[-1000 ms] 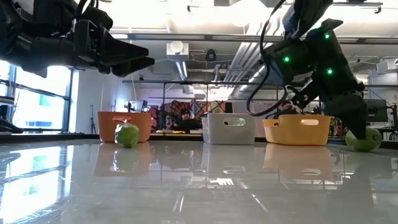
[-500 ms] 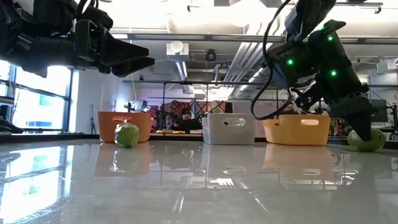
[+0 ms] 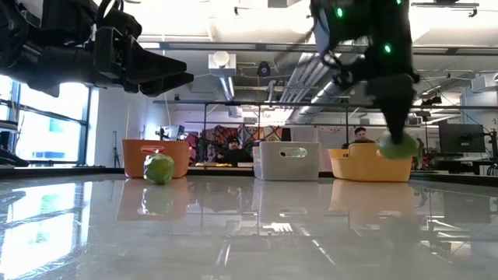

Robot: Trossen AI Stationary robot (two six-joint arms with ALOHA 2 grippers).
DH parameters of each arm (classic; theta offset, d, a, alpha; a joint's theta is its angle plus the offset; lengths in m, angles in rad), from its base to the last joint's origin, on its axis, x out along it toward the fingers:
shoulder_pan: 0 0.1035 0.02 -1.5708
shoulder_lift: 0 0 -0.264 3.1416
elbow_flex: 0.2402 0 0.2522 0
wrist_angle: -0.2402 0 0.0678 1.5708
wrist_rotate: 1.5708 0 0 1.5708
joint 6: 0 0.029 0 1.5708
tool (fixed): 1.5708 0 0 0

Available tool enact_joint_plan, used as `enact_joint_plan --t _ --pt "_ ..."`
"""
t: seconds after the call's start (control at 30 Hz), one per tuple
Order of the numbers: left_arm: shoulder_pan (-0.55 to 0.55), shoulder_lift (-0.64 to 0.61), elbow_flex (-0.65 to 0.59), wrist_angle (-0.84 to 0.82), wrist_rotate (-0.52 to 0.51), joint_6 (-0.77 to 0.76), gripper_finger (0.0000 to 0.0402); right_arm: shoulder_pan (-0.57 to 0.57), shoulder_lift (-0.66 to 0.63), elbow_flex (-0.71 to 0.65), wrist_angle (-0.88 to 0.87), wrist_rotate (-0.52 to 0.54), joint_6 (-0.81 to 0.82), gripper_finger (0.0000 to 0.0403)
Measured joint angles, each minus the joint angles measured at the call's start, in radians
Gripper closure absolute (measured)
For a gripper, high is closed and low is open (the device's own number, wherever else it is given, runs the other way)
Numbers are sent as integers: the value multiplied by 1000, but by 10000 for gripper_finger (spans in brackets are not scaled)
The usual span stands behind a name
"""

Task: Sort produce into baskets
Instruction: Put the lime into the yellow bin

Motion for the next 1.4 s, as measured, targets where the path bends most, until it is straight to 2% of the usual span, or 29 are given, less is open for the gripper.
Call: enact_joint_plan --t 0.13,0.33,0.43,0.6,0.73,1.0,1.1,1.27,1.4 --pt "0 0 0 -2 0 0 112 -35 -40 67 0 119 -18 275" --pt "0 0 0 -3 0 -27 112 -189 -61 135 37 299 -46 275" --pt "0 0 0 -14 0 -26 112 -305 -61 119 123 287 -146 275" --pt "0 0 0 -32 0 -26 112 -491 -61 60 252 200 -287 275" --pt "0 0 0 -46 0 -29 112 -584 -61 16 312 147 -340 275" --pt "0 0 0 -51 0 -50 112 -674 -60 -88 399 114 -386 275" --pt "0 0 0 -51 9 -59 112 -685 -60 -120 421 119 -393 275" --pt "0 0 0 -51 33 -182 112 -688 -60 -130 417 161 -390 273" --pt "0 0 0 -53 23 -189 112 -688 -60 -130 446 160 -433 273"
